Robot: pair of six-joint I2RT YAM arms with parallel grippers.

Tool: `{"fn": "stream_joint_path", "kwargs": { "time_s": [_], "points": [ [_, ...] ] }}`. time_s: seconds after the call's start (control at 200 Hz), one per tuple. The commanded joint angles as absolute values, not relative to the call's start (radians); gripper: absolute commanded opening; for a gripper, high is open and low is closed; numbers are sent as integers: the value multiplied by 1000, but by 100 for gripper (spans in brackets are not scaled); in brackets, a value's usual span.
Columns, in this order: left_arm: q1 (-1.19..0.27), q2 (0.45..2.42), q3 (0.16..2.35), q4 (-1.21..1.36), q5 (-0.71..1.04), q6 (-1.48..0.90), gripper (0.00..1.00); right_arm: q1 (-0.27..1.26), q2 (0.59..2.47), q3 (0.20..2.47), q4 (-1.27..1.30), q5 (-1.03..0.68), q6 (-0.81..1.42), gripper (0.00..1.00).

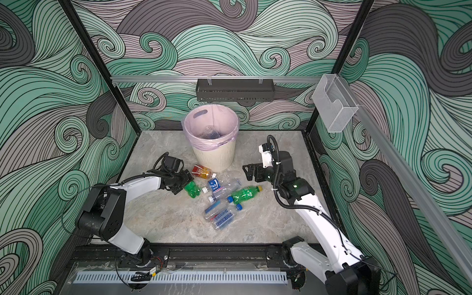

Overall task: Throw the plastic bottles in the bin
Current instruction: 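Return the right gripper to the pile while the left gripper grasps a Sprite bottle, then lift the green Sprite bottle over the bin and open the left gripper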

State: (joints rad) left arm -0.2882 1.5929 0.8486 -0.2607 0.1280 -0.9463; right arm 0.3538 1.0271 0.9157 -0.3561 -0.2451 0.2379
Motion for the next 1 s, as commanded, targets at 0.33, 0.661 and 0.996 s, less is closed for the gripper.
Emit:
{"fn": "stream_joint_path", "kwargs": {
  "time_s": [0.33,0.661,0.996],
  "points": [
    [-282,1484,775,-396,40,-797,62,351,1061,904,-310,-264,262,100],
    [-280,1373,811,-481,-30,-718,59,351,1081,913,-305,-269,270,100],
    [-271,1240,897,-604,-38,-523,55,351,1078,862,-333,-260,253,100]
  ]
}}
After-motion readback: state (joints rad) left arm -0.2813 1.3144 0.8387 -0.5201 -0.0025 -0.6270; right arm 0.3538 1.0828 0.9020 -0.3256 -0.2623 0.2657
